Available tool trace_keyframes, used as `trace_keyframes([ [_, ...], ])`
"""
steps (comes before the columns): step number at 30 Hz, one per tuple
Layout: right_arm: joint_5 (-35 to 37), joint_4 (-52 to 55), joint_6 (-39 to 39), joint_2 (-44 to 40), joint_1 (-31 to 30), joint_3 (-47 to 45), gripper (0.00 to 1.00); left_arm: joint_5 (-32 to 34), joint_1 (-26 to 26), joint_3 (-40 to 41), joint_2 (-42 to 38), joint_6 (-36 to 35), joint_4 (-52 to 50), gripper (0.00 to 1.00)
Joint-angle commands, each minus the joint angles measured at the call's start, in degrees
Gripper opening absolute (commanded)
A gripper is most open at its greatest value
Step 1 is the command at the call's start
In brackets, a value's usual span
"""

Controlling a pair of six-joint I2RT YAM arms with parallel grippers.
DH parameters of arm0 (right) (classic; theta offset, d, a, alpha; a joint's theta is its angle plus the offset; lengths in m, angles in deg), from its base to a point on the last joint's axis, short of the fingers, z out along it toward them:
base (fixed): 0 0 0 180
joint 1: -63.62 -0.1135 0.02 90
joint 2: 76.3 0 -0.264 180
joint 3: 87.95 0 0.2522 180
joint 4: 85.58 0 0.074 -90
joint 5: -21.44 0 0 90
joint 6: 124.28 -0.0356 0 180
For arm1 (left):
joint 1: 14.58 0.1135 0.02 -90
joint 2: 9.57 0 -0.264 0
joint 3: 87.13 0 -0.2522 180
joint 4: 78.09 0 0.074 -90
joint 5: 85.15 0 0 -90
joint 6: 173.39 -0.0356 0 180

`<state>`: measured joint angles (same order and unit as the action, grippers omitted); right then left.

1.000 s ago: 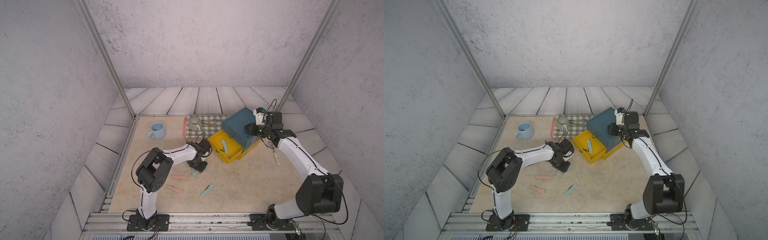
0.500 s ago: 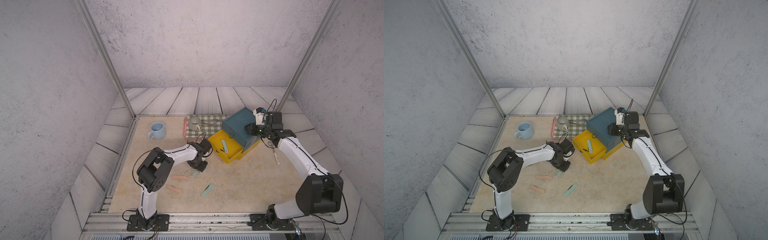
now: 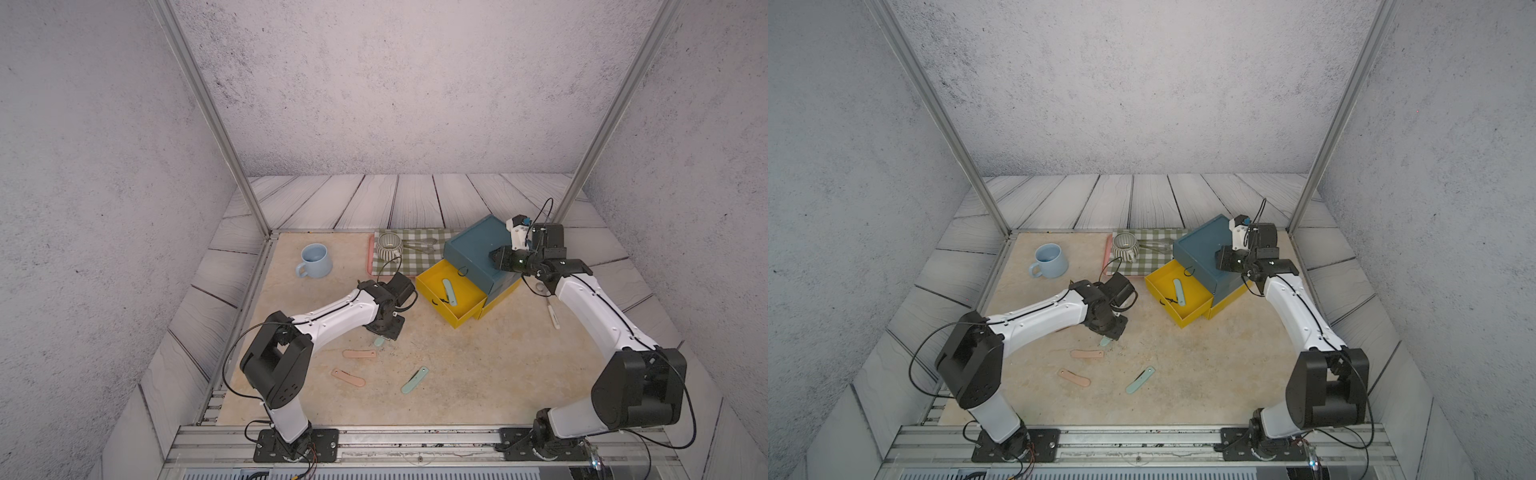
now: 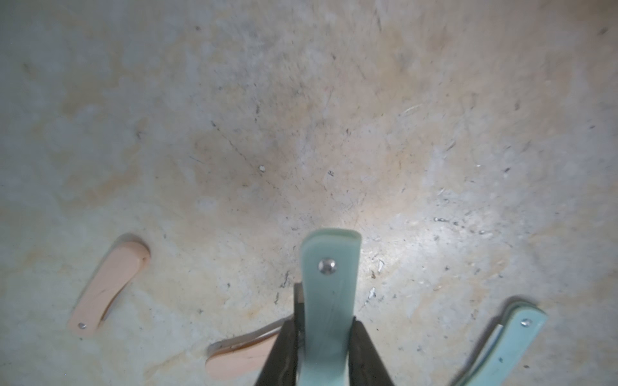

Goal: Place the fruit knives into the drawer by color
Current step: Pick up the fruit knife from the center of the board, then place the fruit knife in the drawer.

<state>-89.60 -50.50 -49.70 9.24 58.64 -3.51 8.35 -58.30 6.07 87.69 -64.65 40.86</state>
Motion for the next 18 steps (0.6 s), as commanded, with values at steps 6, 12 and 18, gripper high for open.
trace_keyframes([
  [6,4.73,21.75,-0.04,6.14,-0.21,-6.34,0.09,0.65,0.13,-10.44,-6.18,1.9,-3.98,0.05],
  [12,4.6,21.57,-0.23,6.31,-0.22,-6.51,0.09,-5.15,0.29,-14.61,-7.16,5.75,3.22,0.06],
  [18,4.69,21.9,-0.06,6.13,-0.18,-6.65,0.09,-12.64,0.26,-19.75,-1.54,9.73,9.44,0.07],
])
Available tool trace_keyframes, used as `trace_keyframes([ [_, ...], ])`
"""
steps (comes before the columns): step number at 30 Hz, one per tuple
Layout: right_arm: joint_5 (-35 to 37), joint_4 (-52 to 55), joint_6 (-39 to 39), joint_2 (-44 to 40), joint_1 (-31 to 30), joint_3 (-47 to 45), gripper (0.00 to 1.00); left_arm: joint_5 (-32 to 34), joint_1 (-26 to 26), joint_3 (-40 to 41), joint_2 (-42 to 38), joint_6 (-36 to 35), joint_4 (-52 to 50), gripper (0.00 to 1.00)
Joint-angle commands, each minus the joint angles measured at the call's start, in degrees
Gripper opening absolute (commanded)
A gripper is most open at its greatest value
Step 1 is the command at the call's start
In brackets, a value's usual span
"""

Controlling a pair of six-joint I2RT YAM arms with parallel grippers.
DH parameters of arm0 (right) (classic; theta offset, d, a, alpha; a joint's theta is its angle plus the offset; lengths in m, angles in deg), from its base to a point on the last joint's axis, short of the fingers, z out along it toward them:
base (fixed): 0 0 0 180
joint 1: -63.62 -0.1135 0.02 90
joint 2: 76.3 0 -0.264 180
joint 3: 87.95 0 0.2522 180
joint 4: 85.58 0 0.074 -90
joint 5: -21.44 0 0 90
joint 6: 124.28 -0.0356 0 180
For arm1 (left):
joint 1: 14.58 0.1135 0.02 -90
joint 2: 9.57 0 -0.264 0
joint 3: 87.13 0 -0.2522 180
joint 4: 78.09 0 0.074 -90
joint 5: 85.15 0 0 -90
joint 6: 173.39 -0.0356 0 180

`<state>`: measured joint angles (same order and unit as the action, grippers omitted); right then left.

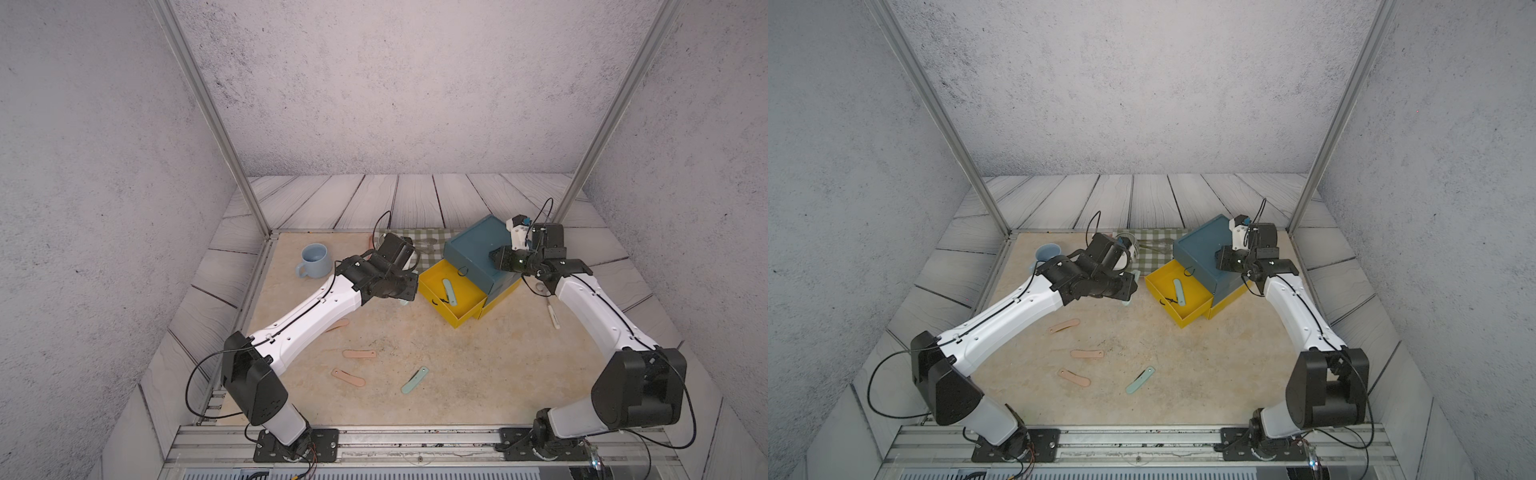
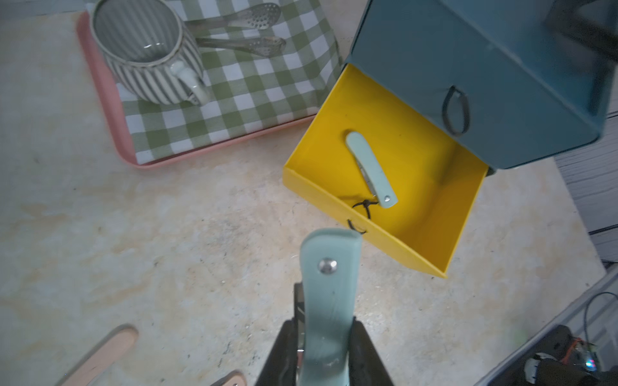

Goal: Place the fruit knives into the drawer by color
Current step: Place the fruit knife in the drawer.

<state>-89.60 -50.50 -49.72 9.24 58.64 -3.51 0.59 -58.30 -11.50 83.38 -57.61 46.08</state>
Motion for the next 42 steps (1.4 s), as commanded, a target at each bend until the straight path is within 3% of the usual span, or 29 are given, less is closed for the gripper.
trace_keyframes([
  [1,4.78,21.87,-0.03,6.04,-0.22,-6.6,0.09,-6.17,0.22,-3.04,3.92,3.54,5.11,0.07],
  [15,4.74,21.57,0.02,6.3,-0.17,-6.87,0.09,-9.72,0.09,-13.25,16.3,10.32,9.8,0.07],
  [42,4.12,20.96,-0.03,6.53,-0.21,-7.13,0.09,-9.86,-0.31,-14.68,24.81,19.13,14.65,0.08],
])
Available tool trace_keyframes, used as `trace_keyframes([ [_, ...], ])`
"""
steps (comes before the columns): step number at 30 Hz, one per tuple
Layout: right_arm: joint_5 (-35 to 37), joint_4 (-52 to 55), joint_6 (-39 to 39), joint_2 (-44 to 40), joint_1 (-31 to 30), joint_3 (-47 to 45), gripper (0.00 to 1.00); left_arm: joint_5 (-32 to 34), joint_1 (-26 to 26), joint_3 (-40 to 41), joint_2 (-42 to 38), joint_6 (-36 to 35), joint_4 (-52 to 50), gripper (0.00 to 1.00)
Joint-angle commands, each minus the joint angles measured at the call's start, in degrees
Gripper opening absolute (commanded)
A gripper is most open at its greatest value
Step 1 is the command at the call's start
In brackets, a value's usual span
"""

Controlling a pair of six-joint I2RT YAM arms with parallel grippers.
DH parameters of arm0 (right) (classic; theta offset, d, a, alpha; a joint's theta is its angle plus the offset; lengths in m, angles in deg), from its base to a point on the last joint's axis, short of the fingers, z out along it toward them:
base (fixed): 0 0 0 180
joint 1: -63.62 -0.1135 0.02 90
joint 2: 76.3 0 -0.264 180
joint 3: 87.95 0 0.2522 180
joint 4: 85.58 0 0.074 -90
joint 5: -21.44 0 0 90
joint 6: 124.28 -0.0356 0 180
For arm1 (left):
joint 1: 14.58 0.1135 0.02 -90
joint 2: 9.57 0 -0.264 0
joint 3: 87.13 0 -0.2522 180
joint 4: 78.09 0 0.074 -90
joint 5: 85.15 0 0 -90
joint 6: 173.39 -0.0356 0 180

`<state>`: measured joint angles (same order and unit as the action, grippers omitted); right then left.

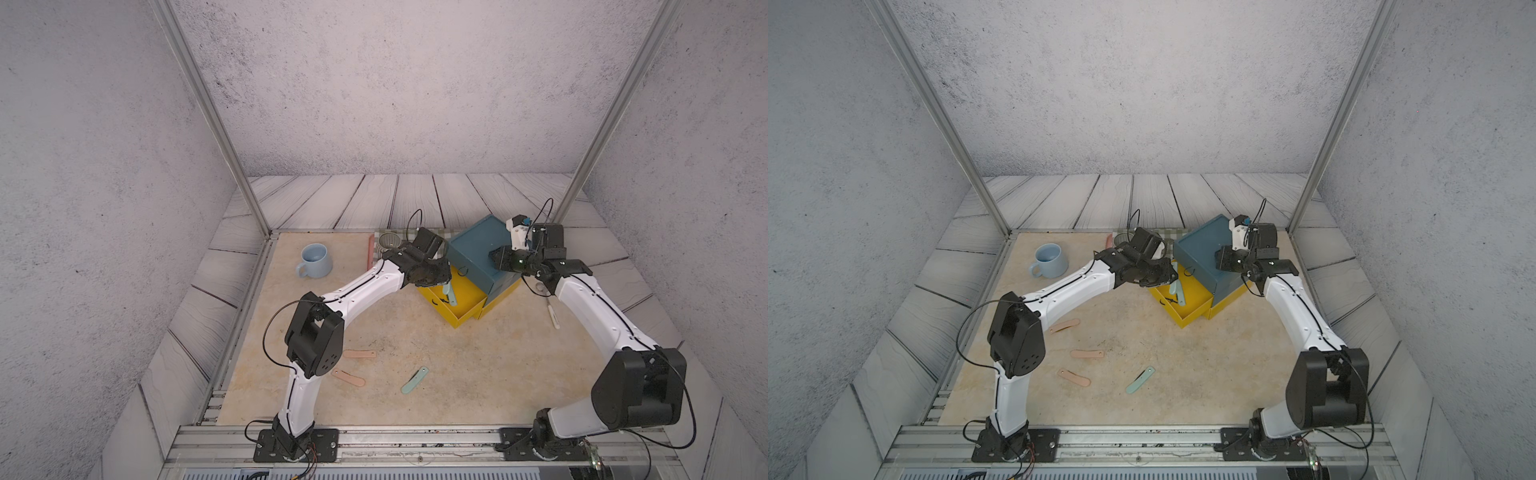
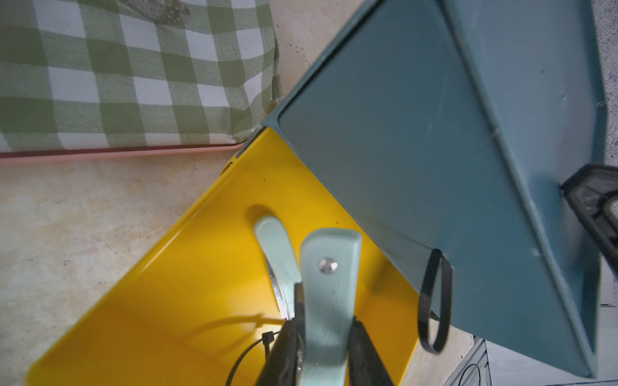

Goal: Place the fruit knives into the drawer by color
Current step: Place the fruit knife in the drawer.

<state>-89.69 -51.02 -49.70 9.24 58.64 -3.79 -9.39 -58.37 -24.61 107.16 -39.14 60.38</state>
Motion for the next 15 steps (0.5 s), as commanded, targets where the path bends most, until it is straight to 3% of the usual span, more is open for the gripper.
trace_keyframes([
  [1,4.16,21.44,-0.05,6.58,-0.18,-6.83,0.09,0.26,-0.24,-1.64,1.11,0.75,0.3,0.08],
  [15,4.16,21.52,-0.31,6.49,-0.19,-6.86,0.09,-2.02,-0.47,-5.59,6.03,1.09,-1.63,0.09],
])
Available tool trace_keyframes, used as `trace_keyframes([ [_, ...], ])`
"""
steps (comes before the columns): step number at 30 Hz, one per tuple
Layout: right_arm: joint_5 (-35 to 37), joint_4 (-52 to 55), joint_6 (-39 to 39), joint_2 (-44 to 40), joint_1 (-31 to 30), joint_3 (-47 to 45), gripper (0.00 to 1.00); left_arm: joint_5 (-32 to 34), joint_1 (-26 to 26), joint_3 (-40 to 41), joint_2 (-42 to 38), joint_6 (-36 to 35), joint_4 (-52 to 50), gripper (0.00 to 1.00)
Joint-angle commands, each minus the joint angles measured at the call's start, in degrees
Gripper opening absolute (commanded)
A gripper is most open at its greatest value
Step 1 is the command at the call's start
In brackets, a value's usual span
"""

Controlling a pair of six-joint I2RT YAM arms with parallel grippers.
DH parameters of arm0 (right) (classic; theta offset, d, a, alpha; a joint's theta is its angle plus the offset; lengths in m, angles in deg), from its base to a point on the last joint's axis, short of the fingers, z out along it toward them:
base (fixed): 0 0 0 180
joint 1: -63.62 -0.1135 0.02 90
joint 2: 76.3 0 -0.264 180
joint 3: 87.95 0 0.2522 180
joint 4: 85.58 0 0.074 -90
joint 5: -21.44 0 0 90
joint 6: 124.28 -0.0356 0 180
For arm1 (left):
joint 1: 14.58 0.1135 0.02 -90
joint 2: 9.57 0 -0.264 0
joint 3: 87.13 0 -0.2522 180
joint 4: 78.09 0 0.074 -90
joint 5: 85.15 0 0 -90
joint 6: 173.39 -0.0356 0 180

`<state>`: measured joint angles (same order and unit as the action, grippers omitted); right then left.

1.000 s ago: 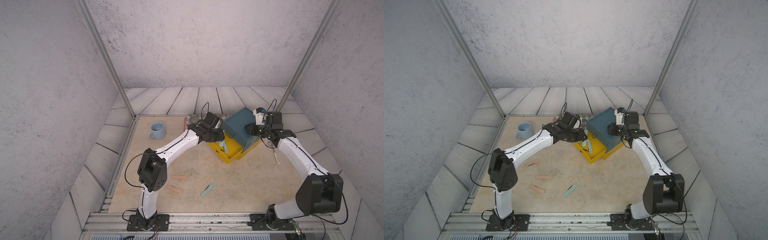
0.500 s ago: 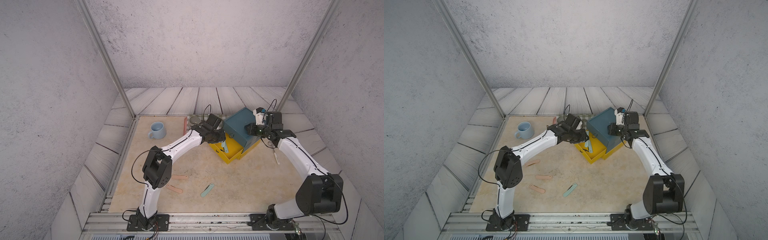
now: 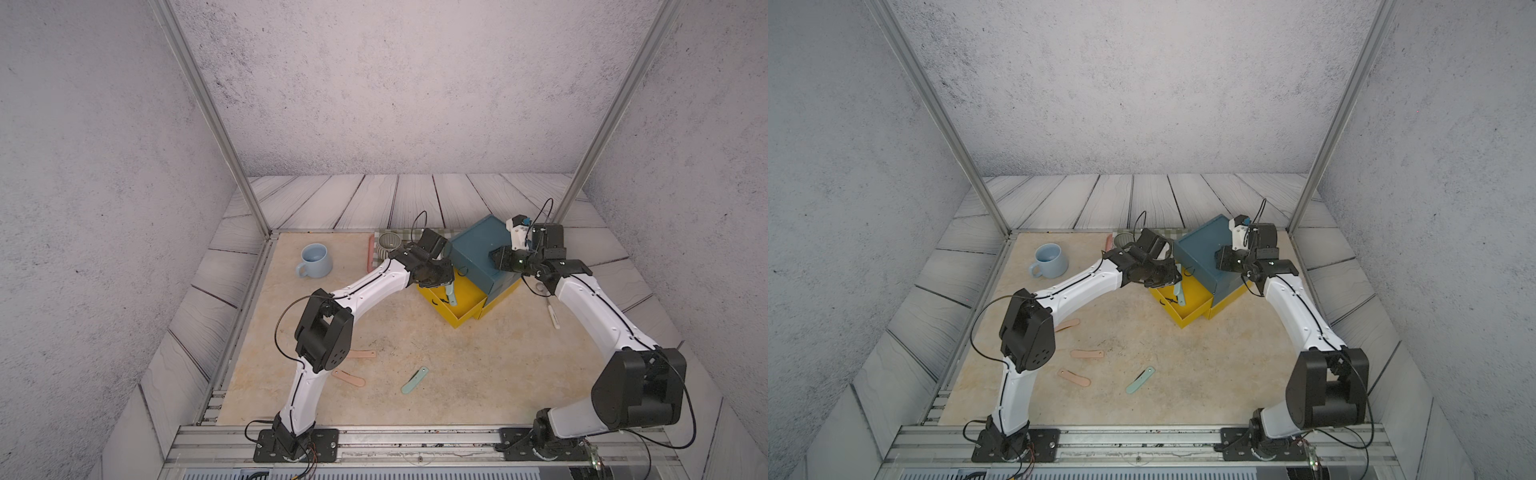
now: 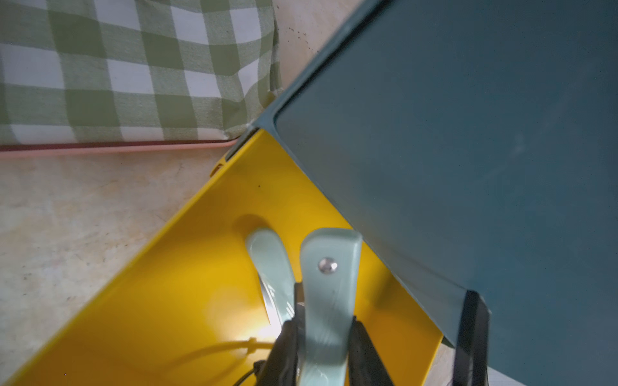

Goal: Place the fruit knives into the drawer by color
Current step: Place the fruit knife in the drawer.

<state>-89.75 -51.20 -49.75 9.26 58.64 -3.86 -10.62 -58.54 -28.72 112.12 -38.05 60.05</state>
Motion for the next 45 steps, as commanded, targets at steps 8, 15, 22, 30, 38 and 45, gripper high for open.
trace_keyframes([
  [8,4.41,21.65,-0.27,6.43,-0.15,-6.71,0.09,-2.27,-0.37,-3.49,3.47,0.17,-1.97,0.1],
  [15,4.31,21.57,-0.27,6.39,-0.15,-6.78,0.1,-3.56,-0.86,-5.56,5.52,0.2,-2.55,0.11],
  [22,4.38,21.56,-0.27,6.47,-0.19,-6.78,0.1,-4.63,-1.43,-6.84,7.09,0.89,-3.02,0.16],
  [30,4.42,21.59,-0.14,6.64,-0.21,-6.69,0.1,-5.17,-1.52,-7.05,7.16,0.98,-3.02,0.33],
  [38,4.54,21.58,-0.23,6.38,-0.19,-6.87,0.1,-5.54,-1.55,-7.12,5.99,0.81,-3.16,0.4],
  [45,4.67,21.57,-0.24,6.33,-0.16,-6.95,0.1,-4.65,-1.54,-7.01,1.39,-0.44,-3.72,0.4],
])
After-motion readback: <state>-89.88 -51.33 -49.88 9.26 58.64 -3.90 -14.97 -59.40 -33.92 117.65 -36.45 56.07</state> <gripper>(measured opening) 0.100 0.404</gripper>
